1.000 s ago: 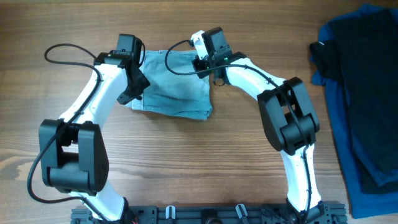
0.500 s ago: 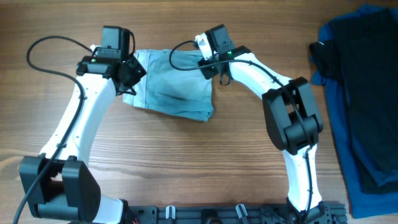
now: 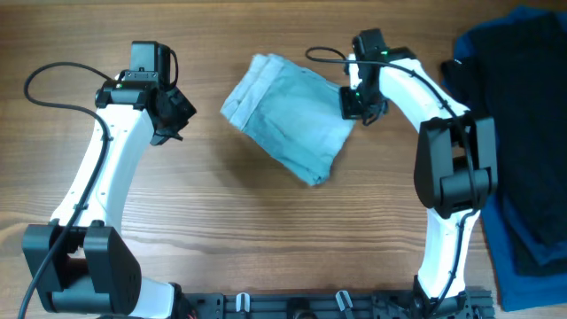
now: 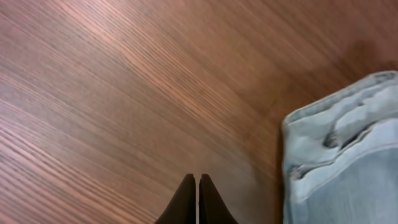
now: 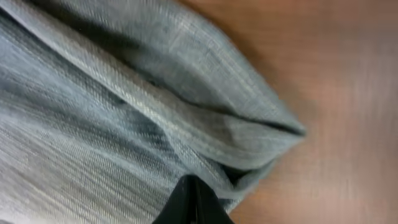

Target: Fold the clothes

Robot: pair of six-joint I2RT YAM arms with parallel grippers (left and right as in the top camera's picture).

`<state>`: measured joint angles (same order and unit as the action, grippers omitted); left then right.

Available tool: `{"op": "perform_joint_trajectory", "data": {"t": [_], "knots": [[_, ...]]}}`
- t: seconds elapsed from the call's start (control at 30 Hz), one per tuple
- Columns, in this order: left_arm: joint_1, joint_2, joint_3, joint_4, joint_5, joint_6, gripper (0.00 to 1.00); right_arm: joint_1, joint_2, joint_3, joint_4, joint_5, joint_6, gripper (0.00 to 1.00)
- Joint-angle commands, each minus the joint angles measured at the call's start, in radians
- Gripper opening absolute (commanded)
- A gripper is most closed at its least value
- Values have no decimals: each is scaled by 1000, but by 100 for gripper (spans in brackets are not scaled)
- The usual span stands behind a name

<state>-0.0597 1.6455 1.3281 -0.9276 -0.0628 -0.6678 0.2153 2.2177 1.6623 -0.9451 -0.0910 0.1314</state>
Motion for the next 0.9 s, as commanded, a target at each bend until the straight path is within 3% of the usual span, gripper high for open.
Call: {"op": "perform_joint_trajectory", "data": {"t": [0.0,0.1,0.23,0.3,0.33,0.47,0.57,0.67,0.87], "knots": [[-16,-13,-18,-4,97,9,4,6,7,-35,-135,37,108,4],[-70,-13,-60,-2,170,9,4,-3,7,-35,-200,-6,214,3],[-155,-13,-124,35,307,9,4,-24,7,-35,-192,-276,208,4],[-209,-13,-153,66,380,9,4,-26,7,-35,-165,-279,210,4],[-245,-13,-159,72,389,8,9,-26,7,-35,-158,-272,209,4],[-360,-12,-160,87,388,-17,31,-26,7,-35,-155,-225,209,4],[-470,-2,-160,131,364,-47,36,-26,7,-35,-153,-196,209,4],[-542,26,-160,142,266,-153,40,-26,7,-35,-145,-193,208,4],[-650,107,-164,275,235,-281,40,-26,7,-35,-136,-193,208,4]]}}
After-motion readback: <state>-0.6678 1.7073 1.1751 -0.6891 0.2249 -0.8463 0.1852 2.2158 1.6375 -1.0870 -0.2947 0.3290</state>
